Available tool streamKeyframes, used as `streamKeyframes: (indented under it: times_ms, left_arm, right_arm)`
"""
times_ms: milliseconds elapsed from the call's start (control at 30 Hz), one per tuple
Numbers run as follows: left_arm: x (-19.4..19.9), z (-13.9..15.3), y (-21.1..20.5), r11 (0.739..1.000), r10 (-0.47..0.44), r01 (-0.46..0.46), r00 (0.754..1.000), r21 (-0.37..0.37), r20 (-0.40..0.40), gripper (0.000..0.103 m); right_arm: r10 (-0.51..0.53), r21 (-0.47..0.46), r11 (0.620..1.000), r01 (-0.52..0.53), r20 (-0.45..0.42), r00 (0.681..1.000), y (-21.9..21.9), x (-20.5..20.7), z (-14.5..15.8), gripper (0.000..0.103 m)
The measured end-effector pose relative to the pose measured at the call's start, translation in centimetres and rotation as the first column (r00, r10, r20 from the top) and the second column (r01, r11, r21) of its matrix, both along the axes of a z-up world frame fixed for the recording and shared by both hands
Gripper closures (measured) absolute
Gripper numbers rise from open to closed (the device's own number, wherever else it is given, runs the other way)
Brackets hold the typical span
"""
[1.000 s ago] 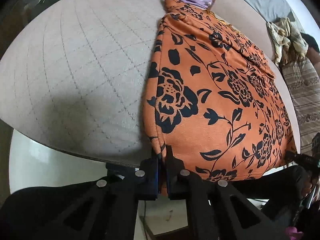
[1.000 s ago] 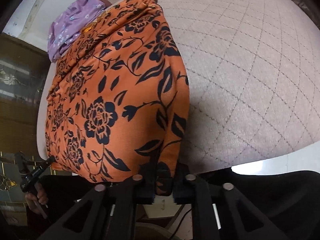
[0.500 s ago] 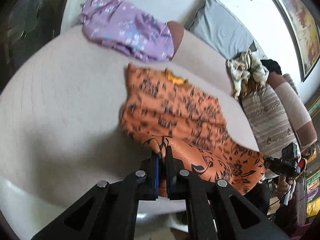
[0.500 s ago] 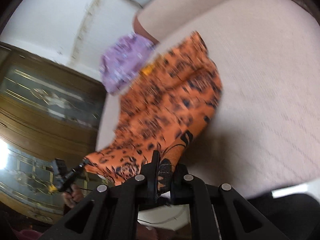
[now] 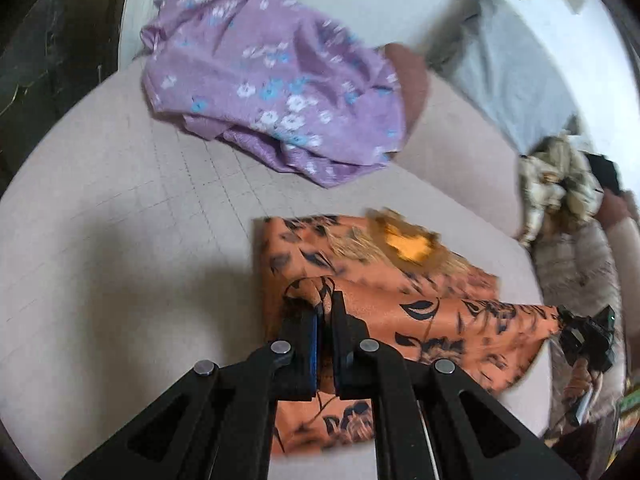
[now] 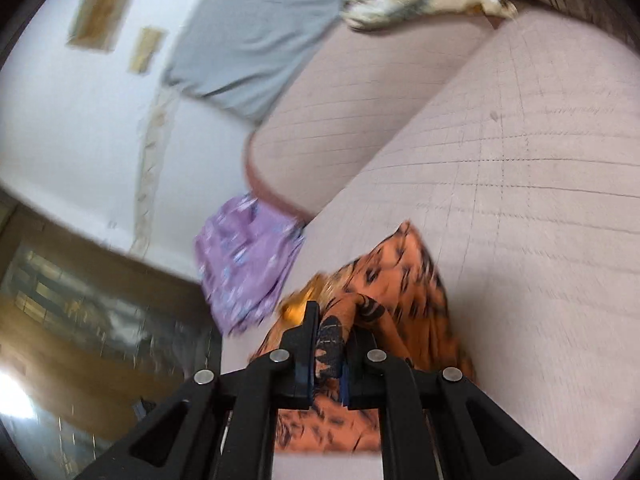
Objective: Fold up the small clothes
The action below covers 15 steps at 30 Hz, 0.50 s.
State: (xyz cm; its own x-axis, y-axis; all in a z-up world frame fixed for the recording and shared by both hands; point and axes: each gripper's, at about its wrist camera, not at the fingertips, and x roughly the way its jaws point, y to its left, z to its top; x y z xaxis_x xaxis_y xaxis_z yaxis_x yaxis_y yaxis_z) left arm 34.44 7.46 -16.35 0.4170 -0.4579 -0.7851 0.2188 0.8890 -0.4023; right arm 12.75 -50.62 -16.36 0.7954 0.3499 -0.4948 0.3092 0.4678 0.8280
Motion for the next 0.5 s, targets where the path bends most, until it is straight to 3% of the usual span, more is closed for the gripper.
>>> streamKeyframes:
  times_ms: [133,167,233,267,367,433,500]
  left_arm:
    - [4.9,-5.2,-1.9,0.998,0.044,-0.04,0.996,0.058,-0.082,0.096]
    - [5.8,-6.6,-2.1,0.996,0.069,-0.061,0.992,0.071,-0.11,0.093]
    - [6.3,-7.6,-1.8,0.994,0.105,-0.102,0.986,0.031,-0.128,0.092]
    - [6.3,-7.5,-1.6,0.993,0.114,-0.114,0.986,0.009,-0.117,0.092]
    - [4.7,-6.1,-0.7,0.986,0.148,-0.152,0.988,-0.064,-0.053,0.093]
    - [2.9,-4.5,-0.6,0.982,0.172,-0.171,0.985,-0.083,0.013,0.091]
    - [0.7,-2.5,-0.9,0.98,0.196,-0.19,0.975,-0.057,0.106,0.078]
  right_arm:
    - [-0.051,0.013,0.999,0.052,-0.054,0.997,-1.2,5.6,-5.3,0.09]
    - [-0.053,0.018,0.998,0.054,-0.07,0.996,-1.4,6.5,-6.4,0.084]
    - [-0.053,0.027,0.998,0.056,-0.121,0.991,-1.9,8.0,-8.7,0.053]
    - [-0.057,0.032,0.998,0.062,-0.143,0.988,-2.3,8.4,-9.6,0.03]
    - [-0.108,0.032,0.993,0.112,-0.1,0.989,-3.9,7.4,-9.1,0.03]
    - [-0.158,0.011,0.987,0.159,-0.038,0.987,-4.7,5.7,-7.3,0.03]
    - [-0.125,-0.066,0.99,0.124,-0.016,0.992,-4.0,4.6,-5.3,0.032]
